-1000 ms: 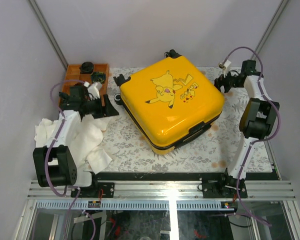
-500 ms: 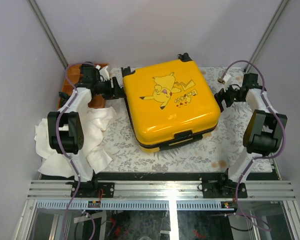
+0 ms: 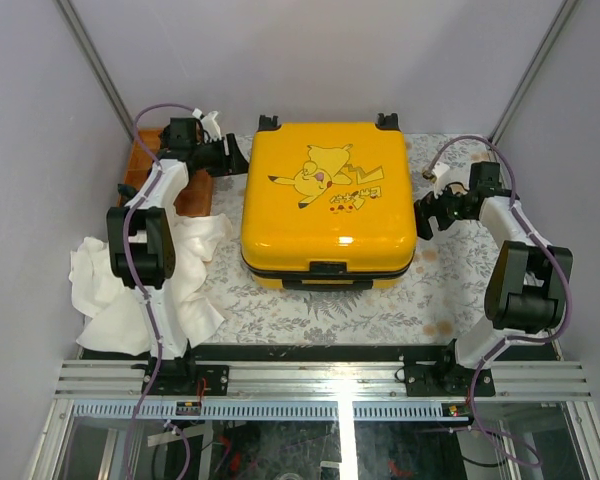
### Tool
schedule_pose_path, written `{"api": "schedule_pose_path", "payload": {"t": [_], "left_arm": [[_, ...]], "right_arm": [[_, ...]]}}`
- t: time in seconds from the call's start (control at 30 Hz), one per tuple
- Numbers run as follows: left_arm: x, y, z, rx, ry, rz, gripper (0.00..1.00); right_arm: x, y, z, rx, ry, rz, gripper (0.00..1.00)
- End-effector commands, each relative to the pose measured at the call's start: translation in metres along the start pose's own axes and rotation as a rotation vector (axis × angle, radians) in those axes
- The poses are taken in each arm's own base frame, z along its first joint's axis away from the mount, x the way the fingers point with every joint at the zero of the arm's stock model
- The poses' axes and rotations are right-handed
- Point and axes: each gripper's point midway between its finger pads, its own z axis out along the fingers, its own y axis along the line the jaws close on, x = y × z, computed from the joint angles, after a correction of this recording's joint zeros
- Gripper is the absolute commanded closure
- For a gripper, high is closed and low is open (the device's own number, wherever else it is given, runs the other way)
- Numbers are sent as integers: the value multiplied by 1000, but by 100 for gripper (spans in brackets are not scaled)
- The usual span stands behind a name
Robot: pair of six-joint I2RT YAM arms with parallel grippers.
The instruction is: Pack the luggage
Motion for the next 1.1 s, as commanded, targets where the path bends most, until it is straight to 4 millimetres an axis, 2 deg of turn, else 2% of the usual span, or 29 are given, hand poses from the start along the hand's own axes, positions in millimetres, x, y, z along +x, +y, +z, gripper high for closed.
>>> {"api": "schedule_pose_path", "payload": {"t": [0.0, 0.23, 0.43, 0.47, 0.57, 0.6, 0.7, 0.73, 0.87, 0.93, 1.0, 1.07], "left_arm": [[-2, -48, 17, 150, 40, 85, 40], [-8, -31, -7, 64, 36, 110, 34], [-22, -13, -41, -45, 39, 187, 23], [-24, -11, -47, -63, 38, 199, 18], [-34, -1, -67, -111, 13, 200, 2], [-39, 0, -74, -123, 0, 209, 0], [-55, 6, -90, -173, -19, 239, 0], [-66, 6, -98, -195, -32, 248, 0], [-84, 9, -124, -275, -19, 230, 0], [-91, 7, -139, -320, -27, 224, 0], [-93, 3, -154, -361, -40, 233, 0], [-86, -2, -169, -404, -50, 232, 0]], "right_arm": [[-32, 41, 14, -78, -53, -50, 4], [-42, 30, -9, -27, -50, -61, 2], [-50, 15, -37, 0, -74, -40, 0], [-51, 10, -43, 15, -80, -38, 0], [-59, -6, -61, 75, -99, -4, 1], [-62, -13, -69, 105, -110, 11, 1], [-79, -29, -90, 194, -144, 42, 1], [-86, -33, -96, 221, -160, 52, 1], [-116, -34, -123, 305, -217, 96, 1], [-129, -29, -136, 326, -245, 146, 1], [-134, -20, -143, 327, -259, 195, 1], [-131, -8, -147, 322, -267, 238, 1]]}}
